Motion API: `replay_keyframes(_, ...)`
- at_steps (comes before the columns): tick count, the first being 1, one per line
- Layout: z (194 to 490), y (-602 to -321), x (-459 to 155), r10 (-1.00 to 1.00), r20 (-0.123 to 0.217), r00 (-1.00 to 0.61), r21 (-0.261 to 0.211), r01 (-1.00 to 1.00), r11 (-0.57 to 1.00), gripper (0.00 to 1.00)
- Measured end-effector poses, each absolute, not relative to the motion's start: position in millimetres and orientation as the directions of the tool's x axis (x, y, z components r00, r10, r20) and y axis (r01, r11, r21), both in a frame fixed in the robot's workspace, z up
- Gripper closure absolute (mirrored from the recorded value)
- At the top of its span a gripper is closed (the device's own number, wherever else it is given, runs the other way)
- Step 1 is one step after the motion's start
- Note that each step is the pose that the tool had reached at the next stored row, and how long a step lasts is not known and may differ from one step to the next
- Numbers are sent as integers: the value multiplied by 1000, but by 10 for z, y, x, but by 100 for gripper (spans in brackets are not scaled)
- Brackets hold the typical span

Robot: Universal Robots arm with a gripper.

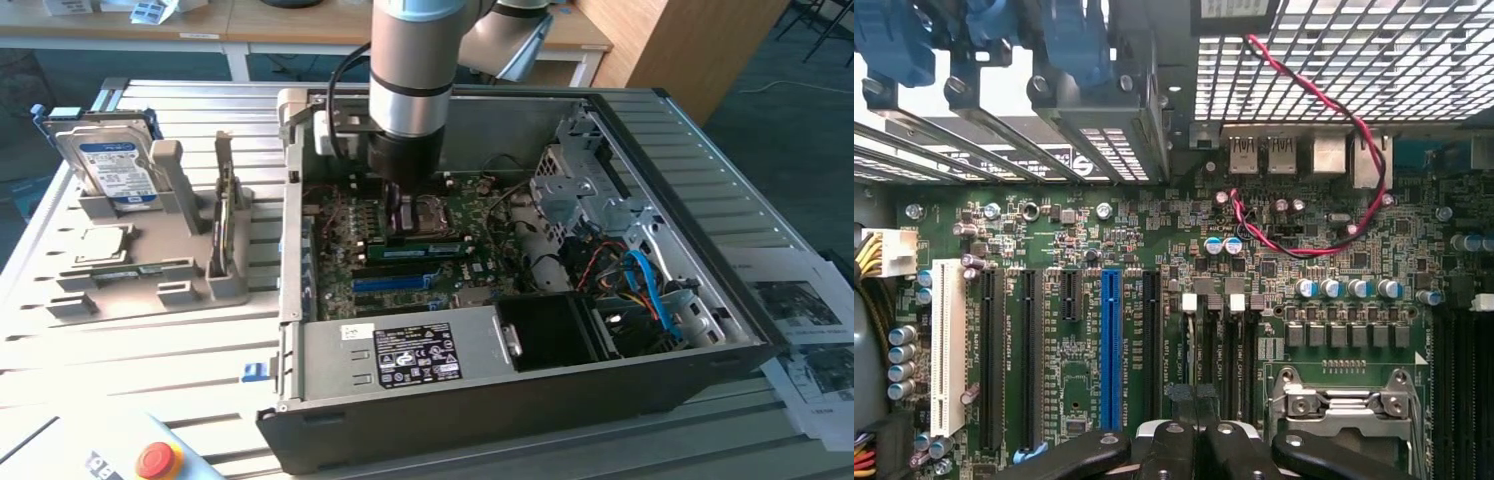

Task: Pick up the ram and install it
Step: 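Press down the ram until it locks into place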

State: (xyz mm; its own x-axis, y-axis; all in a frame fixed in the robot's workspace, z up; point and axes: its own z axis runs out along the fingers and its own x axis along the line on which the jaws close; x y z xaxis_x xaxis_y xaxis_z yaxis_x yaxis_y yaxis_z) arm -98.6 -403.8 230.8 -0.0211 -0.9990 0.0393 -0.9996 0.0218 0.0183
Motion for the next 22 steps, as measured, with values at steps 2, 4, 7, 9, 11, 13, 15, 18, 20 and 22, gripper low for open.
replay_keyframes(2,2307,-4038,-986,-999,40,-21,18,-1000,22,90)
replay_keyframes(4,2307,-4038,-986,-999,39,-21,18,-1000,22,90)
replay_keyframes(7,2294,-4038,-985,-999,39,-21,18,-1000,22,90)
replay_keyframes(9,2287,-4040,-986,-999,39,-21,18,-1000,22,90)
replay_keyframes(11,2287,-4040,-986,-999,40,-21,18,-1000,22,90)
replay_keyframes(13,2287,-4040,-986,-999,39,-21,18,-1000,22,90)
replay_keyframes(15,2285,-4040,-986,-999,39,-21,18,-1000,22,90)
replay_keyframes(18,2277,-4040,-986,-999,39,-21,18,-1000,22,90)
replay_keyframes(20,2277,-4040,-985,-999,39,-21,18,-1000,22,90)
replay_keyframes(22,2277,-4040,-986,-999,39,-21,18,-1000,22,90)
